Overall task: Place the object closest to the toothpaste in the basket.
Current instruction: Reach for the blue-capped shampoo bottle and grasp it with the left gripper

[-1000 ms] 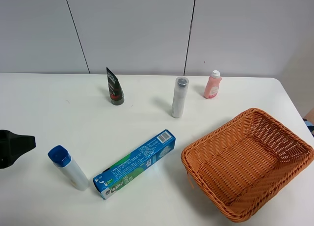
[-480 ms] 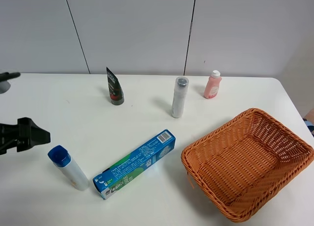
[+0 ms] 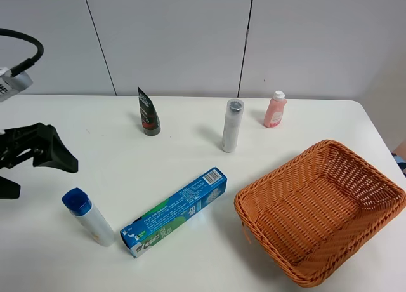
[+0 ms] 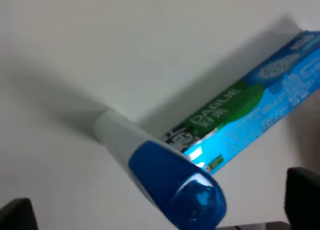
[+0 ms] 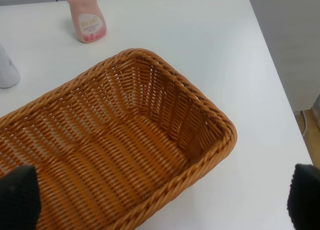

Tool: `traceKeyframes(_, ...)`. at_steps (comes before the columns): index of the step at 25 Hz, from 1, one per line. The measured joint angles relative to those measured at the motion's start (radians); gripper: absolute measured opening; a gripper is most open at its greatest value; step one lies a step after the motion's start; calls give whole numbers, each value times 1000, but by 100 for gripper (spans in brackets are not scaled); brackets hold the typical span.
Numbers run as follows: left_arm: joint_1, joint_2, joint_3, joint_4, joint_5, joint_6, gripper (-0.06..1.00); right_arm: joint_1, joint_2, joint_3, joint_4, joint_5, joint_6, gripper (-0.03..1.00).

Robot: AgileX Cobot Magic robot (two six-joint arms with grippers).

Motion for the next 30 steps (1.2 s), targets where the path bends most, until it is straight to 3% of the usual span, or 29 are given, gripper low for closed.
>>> traceKeyframes(9, -139, 150, 0, 2, -24, -111, 91, 0, 0, 0, 0, 0, 0, 99)
traceKeyframes(19, -164, 266, -1, 48, -60, -186, 91, 0, 0, 0, 0, 0, 0, 99)
traceKeyframes(30, -166, 294, -1, 51, -48, -389, 91, 0, 0, 0, 0, 0, 0, 99)
